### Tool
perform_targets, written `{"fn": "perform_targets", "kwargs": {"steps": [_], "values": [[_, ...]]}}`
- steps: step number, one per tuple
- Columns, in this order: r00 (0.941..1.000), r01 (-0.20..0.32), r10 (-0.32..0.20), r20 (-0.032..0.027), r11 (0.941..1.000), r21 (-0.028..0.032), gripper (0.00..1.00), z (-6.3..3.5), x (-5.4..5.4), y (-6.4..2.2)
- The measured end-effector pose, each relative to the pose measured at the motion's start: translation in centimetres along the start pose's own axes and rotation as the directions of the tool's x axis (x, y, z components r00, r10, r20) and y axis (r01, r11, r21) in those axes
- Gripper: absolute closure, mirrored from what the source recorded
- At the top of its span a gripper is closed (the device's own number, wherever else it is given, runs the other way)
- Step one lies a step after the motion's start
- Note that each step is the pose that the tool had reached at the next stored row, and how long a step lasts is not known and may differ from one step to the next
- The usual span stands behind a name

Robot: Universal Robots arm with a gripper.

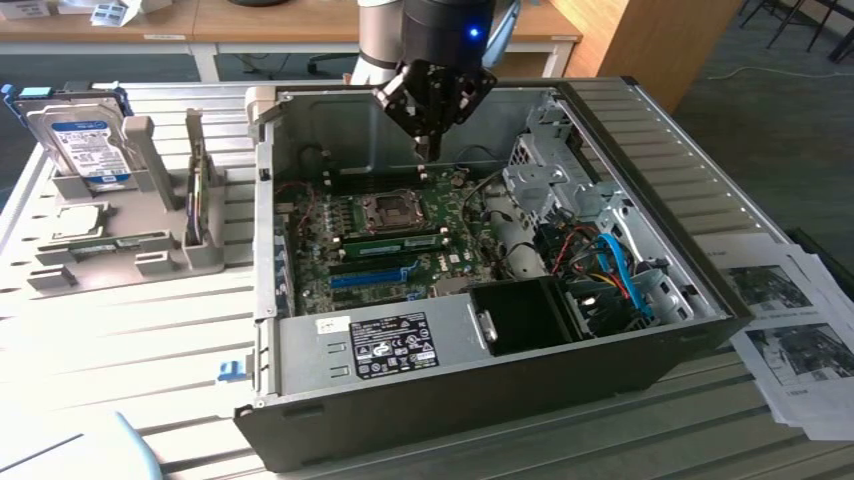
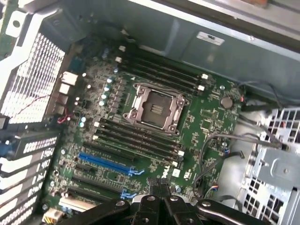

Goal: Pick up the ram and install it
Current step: 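Press down the ram until it locks into place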

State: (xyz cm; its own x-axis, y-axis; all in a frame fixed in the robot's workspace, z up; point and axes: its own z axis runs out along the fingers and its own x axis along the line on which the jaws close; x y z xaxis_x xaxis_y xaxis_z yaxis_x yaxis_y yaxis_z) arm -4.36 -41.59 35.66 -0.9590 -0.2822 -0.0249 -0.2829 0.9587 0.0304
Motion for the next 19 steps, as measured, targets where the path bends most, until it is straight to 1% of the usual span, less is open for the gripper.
{"fn": "perform_targets", "kwargs": {"steps": [4,9,14,19], "values": [[0.9984,-0.057,0.057,0.0017,0.9984,0.0013,0.91,0.03,0.02,0.01],[0.9921,-0.126,0.126,0.004,0.9921,0.0029,0.91,0.05,0.06,0.02],[0.9808,-0.195,0.195,0.0064,0.9808,0.0042,0.91,0.09,0.11,0.03],[0.9648,-0.263,0.263,0.0089,0.9648,0.0055,0.91,0.12,0.16,0.04]]}}
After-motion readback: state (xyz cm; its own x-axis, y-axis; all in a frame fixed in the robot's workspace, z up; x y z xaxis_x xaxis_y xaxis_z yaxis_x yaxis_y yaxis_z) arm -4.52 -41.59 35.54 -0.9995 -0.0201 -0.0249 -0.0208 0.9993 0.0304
